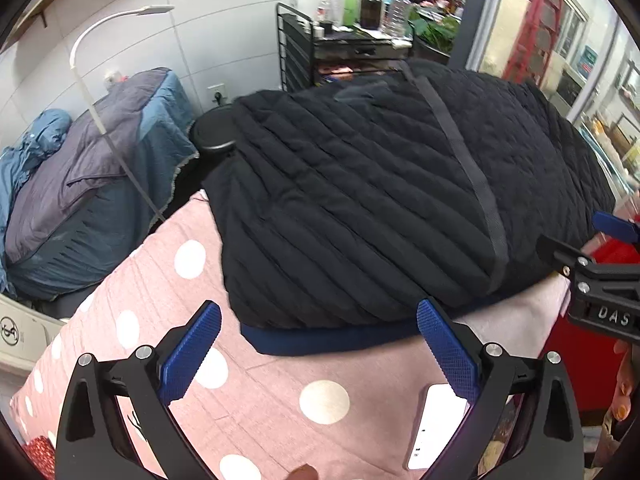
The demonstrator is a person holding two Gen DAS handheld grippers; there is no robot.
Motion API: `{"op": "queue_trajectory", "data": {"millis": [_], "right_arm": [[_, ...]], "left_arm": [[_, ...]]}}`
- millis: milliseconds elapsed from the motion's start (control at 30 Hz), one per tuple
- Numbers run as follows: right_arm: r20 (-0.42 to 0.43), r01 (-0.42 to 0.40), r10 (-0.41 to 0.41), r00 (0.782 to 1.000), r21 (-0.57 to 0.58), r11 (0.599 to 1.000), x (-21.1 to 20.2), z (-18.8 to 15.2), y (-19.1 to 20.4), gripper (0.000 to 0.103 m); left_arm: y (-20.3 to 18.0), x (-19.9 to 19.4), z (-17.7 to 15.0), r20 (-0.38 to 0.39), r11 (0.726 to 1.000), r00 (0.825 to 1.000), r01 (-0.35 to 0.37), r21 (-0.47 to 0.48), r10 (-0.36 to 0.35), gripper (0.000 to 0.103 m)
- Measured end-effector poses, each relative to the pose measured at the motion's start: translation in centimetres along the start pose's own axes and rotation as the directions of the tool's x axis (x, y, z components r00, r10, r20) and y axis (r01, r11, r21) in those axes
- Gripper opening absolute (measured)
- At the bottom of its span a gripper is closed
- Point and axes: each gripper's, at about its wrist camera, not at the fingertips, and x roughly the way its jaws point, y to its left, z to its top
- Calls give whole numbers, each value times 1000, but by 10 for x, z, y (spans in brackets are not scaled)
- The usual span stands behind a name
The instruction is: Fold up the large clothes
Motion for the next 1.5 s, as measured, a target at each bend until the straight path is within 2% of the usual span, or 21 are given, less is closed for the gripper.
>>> {"op": "queue_trajectory", "data": {"millis": [200, 533, 1000, 1200, 1367, 1500], "right_arm": [[-11, -9, 9, 1000, 5, 1000, -1, -6, -2, 97], [-14, -8, 8, 1000, -10, 1000, 1, -6, 3, 97], [-26, -10, 10, 1000, -20, 1000, 6, -5, 8, 97], [-29, -11, 11, 1000, -22, 1000, 6, -6, 9, 97], [-28, -11, 10, 1000, -22, 1000, 6, -6, 9, 97], [-25, -9, 8, 1000, -16, 1000, 4, -7, 8, 97]], "left_arm": [[-10, 3, -6, -28, 999, 999, 35, 6, -35, 97], [-9, 4, -7, -44, 999, 998, 40, -8, -40, 97], [-10, 9, -4, -46, 1000, 999, -5, 13, 6, 97], [-11, 7, -4, -43, 1000, 999, -2, 19, 2, 97], [-11, 6, -4, -51, 999, 998, 39, 5, -39, 97], [-14, 4, -4, -46, 999, 998, 40, 21, -39, 97]]}}
